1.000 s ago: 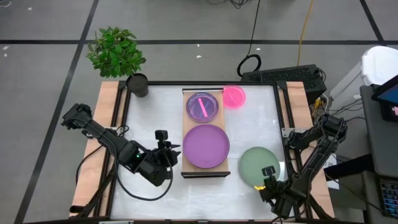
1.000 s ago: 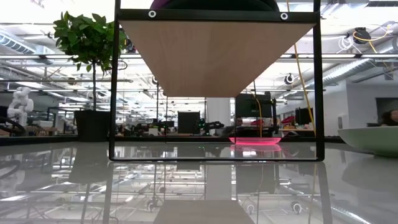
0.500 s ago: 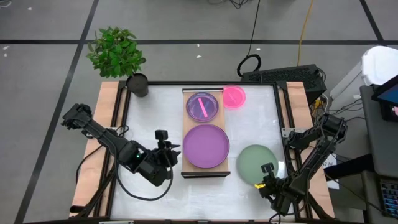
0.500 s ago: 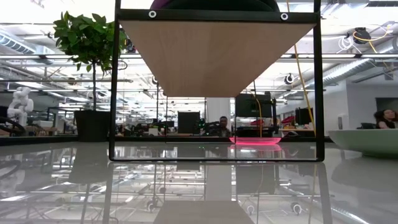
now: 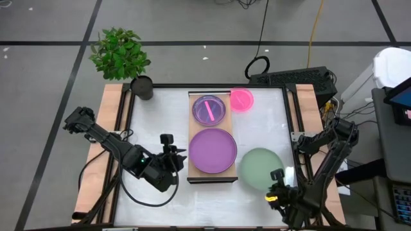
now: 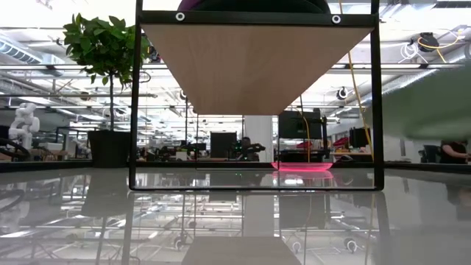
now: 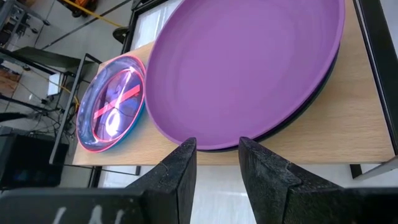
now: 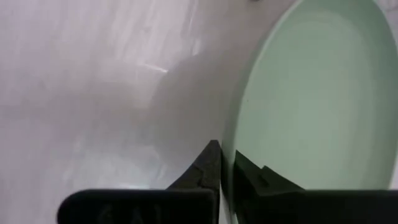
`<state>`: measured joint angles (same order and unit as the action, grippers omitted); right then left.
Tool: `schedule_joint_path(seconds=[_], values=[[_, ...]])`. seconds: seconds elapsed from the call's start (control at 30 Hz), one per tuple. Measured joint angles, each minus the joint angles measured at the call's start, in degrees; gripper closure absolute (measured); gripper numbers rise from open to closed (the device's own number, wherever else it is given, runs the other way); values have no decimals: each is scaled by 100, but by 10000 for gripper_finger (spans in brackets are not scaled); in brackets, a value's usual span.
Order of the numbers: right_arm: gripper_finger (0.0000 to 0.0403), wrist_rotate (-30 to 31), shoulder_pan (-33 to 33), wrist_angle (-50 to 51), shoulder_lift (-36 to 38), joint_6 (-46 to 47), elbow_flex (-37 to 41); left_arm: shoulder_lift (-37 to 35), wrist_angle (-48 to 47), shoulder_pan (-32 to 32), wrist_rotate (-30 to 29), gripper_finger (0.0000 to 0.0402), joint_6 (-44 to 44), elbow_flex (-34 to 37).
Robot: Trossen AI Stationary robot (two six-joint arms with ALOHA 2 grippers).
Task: Place and stack plates onto a shelf
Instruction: Stack the green plate on top of the purple plate
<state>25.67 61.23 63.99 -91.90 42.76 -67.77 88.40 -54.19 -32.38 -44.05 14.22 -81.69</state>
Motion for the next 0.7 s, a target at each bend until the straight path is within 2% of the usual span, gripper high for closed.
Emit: schedule_joint_path(seconds=[0.33, 0.7], values=[[402, 143, -4, 1899, 0, 851, -1144, -2, 10, 0, -1, 275, 1, 0], [402, 314, -78, 2603, 0, 720, -1675, -2, 52, 0, -2, 275, -18, 0]])
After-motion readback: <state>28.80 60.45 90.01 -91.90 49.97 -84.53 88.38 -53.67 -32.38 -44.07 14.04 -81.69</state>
